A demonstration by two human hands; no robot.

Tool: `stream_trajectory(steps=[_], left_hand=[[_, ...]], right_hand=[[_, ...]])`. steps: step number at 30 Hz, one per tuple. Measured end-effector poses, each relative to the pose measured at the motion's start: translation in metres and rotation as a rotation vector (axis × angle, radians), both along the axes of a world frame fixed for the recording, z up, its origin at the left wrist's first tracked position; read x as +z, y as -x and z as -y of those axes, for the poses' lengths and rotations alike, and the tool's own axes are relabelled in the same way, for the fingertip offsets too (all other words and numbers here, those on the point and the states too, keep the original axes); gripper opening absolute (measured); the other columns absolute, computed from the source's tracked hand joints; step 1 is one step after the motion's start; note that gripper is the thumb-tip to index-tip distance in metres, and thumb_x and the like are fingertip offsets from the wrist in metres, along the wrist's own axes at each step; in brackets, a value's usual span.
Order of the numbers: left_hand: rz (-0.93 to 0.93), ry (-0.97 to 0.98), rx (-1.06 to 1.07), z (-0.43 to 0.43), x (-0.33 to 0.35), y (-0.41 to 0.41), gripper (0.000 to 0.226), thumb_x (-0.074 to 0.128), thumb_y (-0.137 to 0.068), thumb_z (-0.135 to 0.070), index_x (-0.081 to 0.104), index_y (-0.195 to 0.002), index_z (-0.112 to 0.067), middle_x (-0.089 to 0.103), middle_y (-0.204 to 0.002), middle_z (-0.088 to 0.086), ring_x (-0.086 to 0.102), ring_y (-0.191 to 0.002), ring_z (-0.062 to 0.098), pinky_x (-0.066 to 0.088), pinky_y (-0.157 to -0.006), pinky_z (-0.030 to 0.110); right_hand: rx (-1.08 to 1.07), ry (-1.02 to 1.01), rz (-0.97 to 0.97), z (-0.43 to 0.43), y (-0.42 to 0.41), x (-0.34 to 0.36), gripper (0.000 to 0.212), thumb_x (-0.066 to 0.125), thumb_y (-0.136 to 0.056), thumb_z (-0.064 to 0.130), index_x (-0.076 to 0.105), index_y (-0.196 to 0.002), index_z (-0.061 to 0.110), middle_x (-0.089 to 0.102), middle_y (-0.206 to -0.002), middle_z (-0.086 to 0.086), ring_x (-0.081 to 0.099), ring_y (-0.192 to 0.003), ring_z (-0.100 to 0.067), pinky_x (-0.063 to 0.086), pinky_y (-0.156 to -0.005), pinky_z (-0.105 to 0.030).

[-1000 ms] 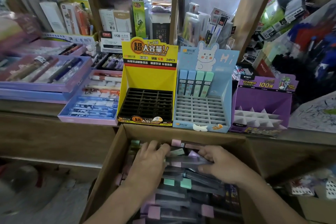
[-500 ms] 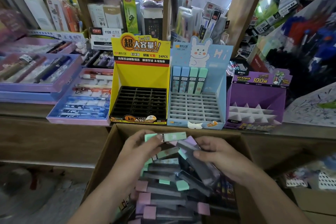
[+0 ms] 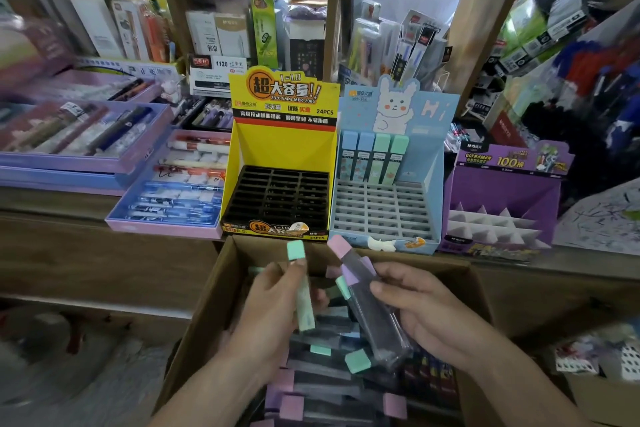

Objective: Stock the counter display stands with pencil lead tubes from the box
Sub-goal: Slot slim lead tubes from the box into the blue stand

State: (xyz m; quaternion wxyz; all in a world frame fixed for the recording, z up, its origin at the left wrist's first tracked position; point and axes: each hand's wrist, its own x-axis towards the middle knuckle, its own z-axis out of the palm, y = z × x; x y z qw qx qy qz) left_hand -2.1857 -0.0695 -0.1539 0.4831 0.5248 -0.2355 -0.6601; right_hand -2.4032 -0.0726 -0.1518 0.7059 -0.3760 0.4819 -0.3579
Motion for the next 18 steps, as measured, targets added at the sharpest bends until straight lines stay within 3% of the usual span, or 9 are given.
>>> stream_trajectory(steps=[3,5,7,9,14,18], left_hand=[[-0.039,-0.023,-0.010,-0.009,0.003,0.014,0.026,0.061,-0.099,-0.026,0.063,-0.113,-0.004,0.066,-0.075,0.007,0.061,-0.066,0.020,0.061,-0.069,0.035],[-0.071,-0.023,-0.040,-0.013,0.006,0.021,0.032,0.058,-0.101,-0.028,0.061,-0.118,0.000,0.070,-0.084,0.010,0.065,-0.070,0.021,0.059,-0.067,0.036],[-0.112,-0.011,-0.086,-0.015,0.008,0.025,0.033,0.054,-0.103,-0.030,0.061,-0.123,-0.005,0.076,-0.105,0.013,0.074,-0.092,0.028,0.059,-0.085,0.046],[-0.148,-0.007,-0.099,-0.017,0.010,0.027,0.033,0.050,-0.105,-0.029,0.060,-0.127,-0.008,0.074,-0.117,0.016,0.071,-0.108,0.032,0.054,-0.097,0.056],[-0.145,0.037,-0.134,-0.020,0.002,0.027,0.030,0.062,-0.098,-0.015,0.058,-0.127,-0.013,0.075,-0.117,0.013,0.071,-0.109,0.031,0.054,-0.098,0.056],[-0.031,0.118,-0.163,-0.020,-0.005,0.024,0.039,0.064,-0.091,0.007,0.059,-0.125,-0.010,0.074,-0.113,0.017,0.070,-0.108,0.035,0.054,-0.098,0.056]], right_hand=[[-0.043,0.002,0.038,-0.003,-0.012,0.004,0.033,0.071,-0.087,0.011,0.075,-0.120,0.015,0.069,-0.126,-0.021,0.067,-0.116,-0.031,0.059,-0.087,-0.035],[-0.085,0.002,0.039,-0.005,-0.020,0.006,0.029,0.070,-0.091,0.008,0.076,-0.118,0.015,0.072,-0.121,-0.018,0.070,-0.114,-0.028,0.060,-0.089,-0.036],[-0.137,0.008,0.023,-0.006,-0.028,0.007,0.025,0.068,-0.094,0.008,0.075,-0.116,0.014,0.075,-0.115,-0.013,0.072,-0.111,-0.025,0.059,-0.096,-0.041],[-0.193,0.025,-0.004,-0.007,-0.037,0.007,0.022,0.067,-0.095,0.009,0.073,-0.116,0.012,0.077,-0.111,-0.011,0.073,-0.107,-0.023,0.057,-0.100,-0.044],[-0.247,0.073,-0.063,-0.010,-0.048,0.005,0.018,0.067,-0.096,0.014,0.073,-0.113,0.010,0.079,-0.105,-0.010,0.075,-0.103,-0.023,0.058,-0.095,-0.040],[-0.252,0.112,-0.119,-0.013,-0.047,0.002,0.016,0.065,-0.099,0.018,0.073,-0.110,0.010,0.079,-0.104,-0.013,0.074,-0.104,-0.030,0.056,-0.098,-0.050]])
